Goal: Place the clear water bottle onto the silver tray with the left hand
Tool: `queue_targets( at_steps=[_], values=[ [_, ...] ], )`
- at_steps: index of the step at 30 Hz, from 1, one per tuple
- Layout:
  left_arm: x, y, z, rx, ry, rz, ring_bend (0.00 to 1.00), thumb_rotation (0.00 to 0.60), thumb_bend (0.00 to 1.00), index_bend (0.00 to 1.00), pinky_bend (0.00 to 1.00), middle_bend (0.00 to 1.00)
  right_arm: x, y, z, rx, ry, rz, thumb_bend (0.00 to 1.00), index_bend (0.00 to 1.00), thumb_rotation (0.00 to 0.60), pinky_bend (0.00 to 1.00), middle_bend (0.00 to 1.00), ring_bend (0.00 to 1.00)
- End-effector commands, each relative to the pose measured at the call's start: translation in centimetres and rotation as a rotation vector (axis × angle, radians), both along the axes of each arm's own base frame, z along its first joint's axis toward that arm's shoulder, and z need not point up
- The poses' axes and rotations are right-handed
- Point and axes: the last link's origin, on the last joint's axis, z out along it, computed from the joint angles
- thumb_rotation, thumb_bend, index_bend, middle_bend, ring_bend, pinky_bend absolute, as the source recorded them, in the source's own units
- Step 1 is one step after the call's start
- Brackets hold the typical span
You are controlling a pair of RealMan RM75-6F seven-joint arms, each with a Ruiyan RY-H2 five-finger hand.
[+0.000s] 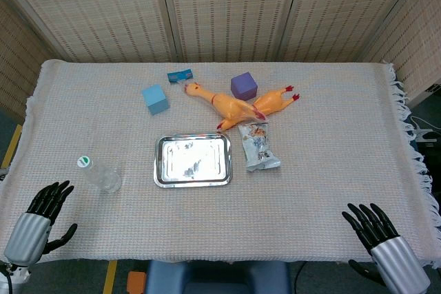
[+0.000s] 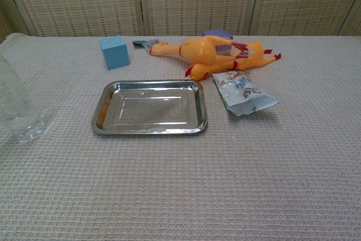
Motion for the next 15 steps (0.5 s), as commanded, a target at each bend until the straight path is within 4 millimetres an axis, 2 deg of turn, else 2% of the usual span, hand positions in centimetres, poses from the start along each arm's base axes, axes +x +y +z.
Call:
queue_targets(
  at_steps=[1,5,8,12,15],
  values=[
    [-0.1,0.1,-0.1,-0.016,-0.04,0.019,0.0,0.6,0.33,0.0,0.1,0.0,0.0,0.0,0.1,-0.001,-0.003,0.001,0.0,0.0,0.6,0.0,0.0,0.0],
    [-0.2,0.3,0.2,-0.024,-0.133,0.048,0.0,0.6,0.33,0.0,0.11,0.0,0.0,0.0,0.2,0.001,-0.014,0.004,0.0,0.0,0.6,0.0,0.0,0.0],
    [-0.4,0.8,0.5,-0.012,-0.308,0.073,0.0,0.6,0.33,0.0,0.1,0.0,-0.1,-0.2,0.1,0.002,-0.007,0.001,0.0,0.0,0.6,0.0,0.0,0.0],
    [-1.7,2.7,0.6,-0.008,-0.578,0.161,0.0,0.6,0.33,0.0,0.09,0.0,0.0,-0.2,-0.1,0.0,-0.002,0.002,0.0,0.0,0.6,0.0,0.0,0.0],
    [-2.9,4.0,0.2,-0.03,-0.691,0.23,0.0,0.6,0.32,0.0,0.08,0.0,0.1,0.0,-0.3,0.007,0.001,0.011,0.0,0.0,0.6,0.0,0.0,0.0]
  ],
)
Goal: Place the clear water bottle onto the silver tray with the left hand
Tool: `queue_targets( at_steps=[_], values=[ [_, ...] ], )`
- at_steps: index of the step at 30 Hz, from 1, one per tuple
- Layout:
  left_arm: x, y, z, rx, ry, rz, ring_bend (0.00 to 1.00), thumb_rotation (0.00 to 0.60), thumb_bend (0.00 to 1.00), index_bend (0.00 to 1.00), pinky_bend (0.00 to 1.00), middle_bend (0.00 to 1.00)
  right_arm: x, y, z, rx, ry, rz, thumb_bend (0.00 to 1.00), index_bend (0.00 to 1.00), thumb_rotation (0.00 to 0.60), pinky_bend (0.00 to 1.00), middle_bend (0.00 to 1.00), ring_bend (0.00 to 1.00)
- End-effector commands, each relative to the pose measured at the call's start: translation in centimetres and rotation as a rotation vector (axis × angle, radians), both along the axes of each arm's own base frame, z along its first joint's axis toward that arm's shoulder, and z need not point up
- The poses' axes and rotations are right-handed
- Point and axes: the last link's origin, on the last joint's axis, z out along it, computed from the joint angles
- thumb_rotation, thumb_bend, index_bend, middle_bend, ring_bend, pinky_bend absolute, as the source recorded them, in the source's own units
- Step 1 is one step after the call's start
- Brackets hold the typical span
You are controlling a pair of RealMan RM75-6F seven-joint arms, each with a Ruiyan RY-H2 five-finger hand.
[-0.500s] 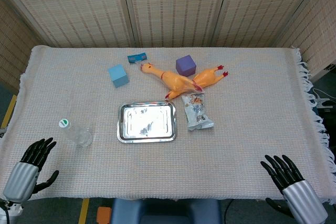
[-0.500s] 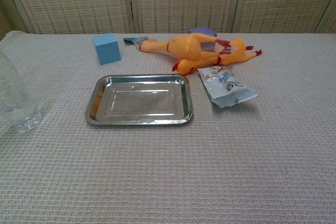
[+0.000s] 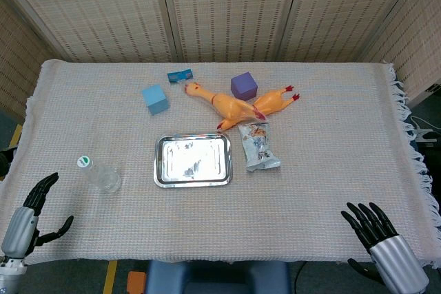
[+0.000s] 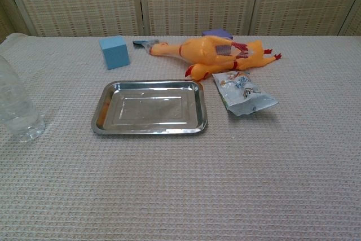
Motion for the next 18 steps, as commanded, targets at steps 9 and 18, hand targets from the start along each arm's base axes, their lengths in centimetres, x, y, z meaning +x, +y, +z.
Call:
queue_targets(
  at_steps=[9,18],
  values=[
    [-2.5,4.3,-2.5,-0.078,-0.302,0.151,0.0,0.6,0.29,0.0,0.05,0.0,0.5,1.0,-0.6,0.043,0.004,0.025,0.0,0.0,0.6,0.0,0.0,0.0],
    [-2.6,6.1,-5.9,-0.138,-0.275,0.176,0.0,0.6,0.29,0.0,0.04,0.0,0.6,1.5,-0.3,0.074,-0.016,0.024,0.0,0.0,0.6,0.0,0.0,0.0]
  ],
)
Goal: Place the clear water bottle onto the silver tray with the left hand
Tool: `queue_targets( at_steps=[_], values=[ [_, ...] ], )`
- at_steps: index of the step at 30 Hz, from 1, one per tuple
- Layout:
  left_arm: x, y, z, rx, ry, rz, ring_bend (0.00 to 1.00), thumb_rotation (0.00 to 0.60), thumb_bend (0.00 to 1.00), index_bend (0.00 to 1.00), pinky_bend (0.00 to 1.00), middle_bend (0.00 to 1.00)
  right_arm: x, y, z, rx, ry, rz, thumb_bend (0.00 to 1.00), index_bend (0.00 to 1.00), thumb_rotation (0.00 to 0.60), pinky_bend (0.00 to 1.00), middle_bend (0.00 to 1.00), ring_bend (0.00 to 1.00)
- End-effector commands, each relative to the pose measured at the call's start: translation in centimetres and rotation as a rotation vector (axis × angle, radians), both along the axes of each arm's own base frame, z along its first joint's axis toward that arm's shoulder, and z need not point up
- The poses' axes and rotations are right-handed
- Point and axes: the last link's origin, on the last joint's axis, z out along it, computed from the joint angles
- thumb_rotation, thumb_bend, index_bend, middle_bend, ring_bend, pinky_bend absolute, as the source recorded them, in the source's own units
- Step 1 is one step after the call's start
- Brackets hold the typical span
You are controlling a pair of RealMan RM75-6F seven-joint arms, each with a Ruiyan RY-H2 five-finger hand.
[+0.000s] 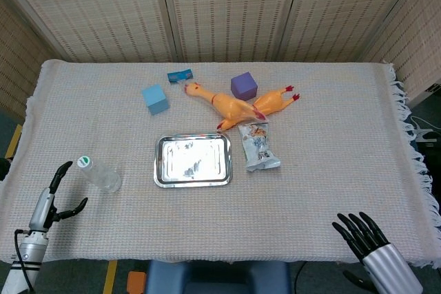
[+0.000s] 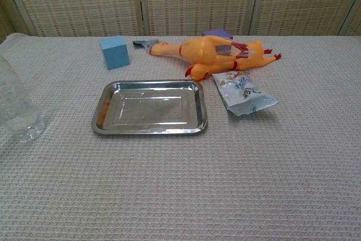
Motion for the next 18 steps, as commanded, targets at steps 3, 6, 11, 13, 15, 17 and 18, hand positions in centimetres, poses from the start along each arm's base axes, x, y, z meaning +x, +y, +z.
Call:
queue_targets(
  at_steps=[3,6,11,13,15,17,18],
  values=[
    [0.1,1.0,-1.4,-0.025,-0.003,0.009,0.0,0.6,0.29,0.0,0.04,0.0,0.0,0.1,0.1,0.001,0.0,-0.001,0.0,0.0,0.6,0.0,0.0,0.0],
    [0.3,1.7,-2.1,-0.036,0.005,0.006,0.0,0.6,0.28,0.0,0.04,0.0,0.0,0.0,0.0,0.007,0.01,-0.002,0.0,0.0,0.6,0.0,0.0,0.0],
    [1.0,2.9,-2.8,-0.058,-0.008,-0.004,0.0,0.6,0.28,0.0,0.04,0.0,0.1,0.4,-0.2,0.028,0.004,0.001,0.0,0.0,0.6,0.0,0.0,0.0],
    [1.3,3.1,-3.1,-0.066,-0.014,-0.009,0.0,0.6,0.28,0.0,0.04,0.0,0.1,0.4,-0.1,0.033,0.004,0.002,0.0,0.0,0.6,0.0,0.0,0.0],
    [1.7,3.5,-3.4,-0.072,-0.02,-0.013,0.0,0.6,0.28,0.0,0.04,0.0,0.1,0.4,-0.2,0.034,0.009,0.0,0.0,0.0,0.6,0.0,0.0,0.0],
    [2.0,3.7,-3.6,-0.08,-0.023,-0.014,0.0,0.6,0.28,0.0,0.04,0.0,0.1,0.4,-0.3,0.037,0.01,-0.003,0.0,0.0,0.6,0.0,0.0,0.0],
    [2.1,3.8,-3.7,-0.084,-0.025,-0.014,0.0,0.6,0.28,0.0,0.04,0.0,0.1,0.3,-0.3,0.036,0.011,-0.004,0.0,0.0,0.6,0.0,0.0,0.0]
  ],
)
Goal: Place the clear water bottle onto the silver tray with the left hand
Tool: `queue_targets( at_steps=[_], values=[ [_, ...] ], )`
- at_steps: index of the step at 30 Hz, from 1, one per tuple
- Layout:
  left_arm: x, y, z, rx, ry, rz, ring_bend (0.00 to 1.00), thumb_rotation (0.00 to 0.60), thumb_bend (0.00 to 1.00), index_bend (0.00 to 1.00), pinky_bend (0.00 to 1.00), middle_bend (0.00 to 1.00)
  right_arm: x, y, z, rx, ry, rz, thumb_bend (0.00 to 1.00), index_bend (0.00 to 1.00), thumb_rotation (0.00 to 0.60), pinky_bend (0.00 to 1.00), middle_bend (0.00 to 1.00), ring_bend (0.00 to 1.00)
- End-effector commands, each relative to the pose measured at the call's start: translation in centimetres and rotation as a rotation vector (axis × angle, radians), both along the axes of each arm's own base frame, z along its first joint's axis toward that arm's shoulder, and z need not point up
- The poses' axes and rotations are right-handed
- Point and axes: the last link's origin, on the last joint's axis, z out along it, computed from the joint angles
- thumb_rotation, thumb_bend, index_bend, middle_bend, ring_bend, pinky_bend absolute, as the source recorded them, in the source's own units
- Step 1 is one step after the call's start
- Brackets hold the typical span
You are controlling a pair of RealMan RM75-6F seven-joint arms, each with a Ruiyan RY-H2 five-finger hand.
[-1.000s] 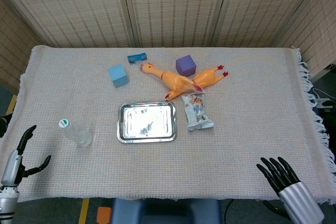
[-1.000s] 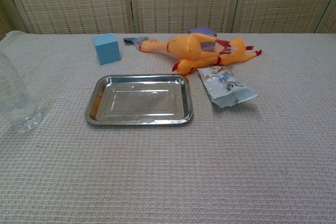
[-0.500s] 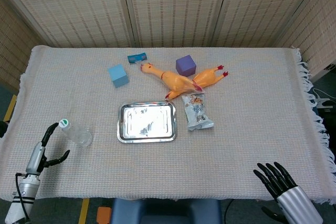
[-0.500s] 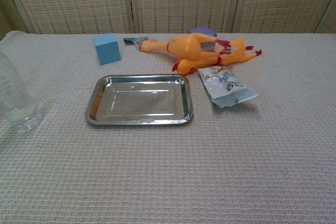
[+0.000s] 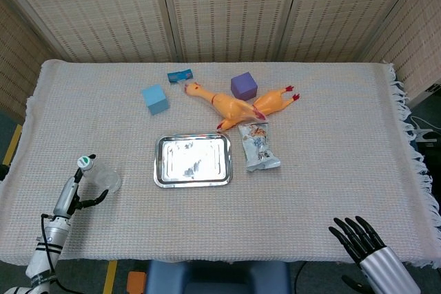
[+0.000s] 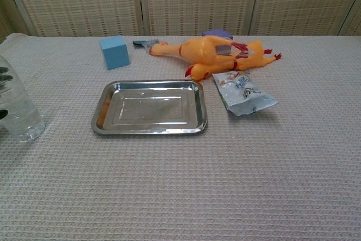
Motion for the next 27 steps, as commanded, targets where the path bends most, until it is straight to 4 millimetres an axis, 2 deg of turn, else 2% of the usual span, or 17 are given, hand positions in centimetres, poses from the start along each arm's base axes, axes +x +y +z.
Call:
queue_targets(
  at_steps=[1,9,13,27],
  values=[
    [0.34,0.3,-0.34,-0.009,-0.007,0.002,0.0,0.6,0.28,0.0,0.04,0.0,-0.01,-0.08,0.01,-0.001,0.0,-0.002,0.0,0.0,0.6,0.0,0.0,0.0],
    [0.3,1.06,-0.91,0.011,0.018,0.026,0.0,0.6,0.29,0.0,0.09,0.01,0.0,0.05,0.14,0.006,-0.008,-0.001,0.0,0.0,0.6,0.0,0.0,0.0],
    [0.12,1.13,-0.98,0.016,0.027,0.034,0.02,0.6,0.31,0.06,0.16,0.1,-0.02,0.04,0.13,0.009,-0.007,-0.002,0.0,0.0,0.6,0.0,0.0,0.0],
    [-0.32,1.25,-0.8,0.032,0.003,0.066,0.16,0.6,0.4,0.2,0.33,0.24,-0.04,-0.01,-0.08,0.023,0.006,-0.008,0.0,0.0,0.6,0.0,0.0,0.0]
  ],
)
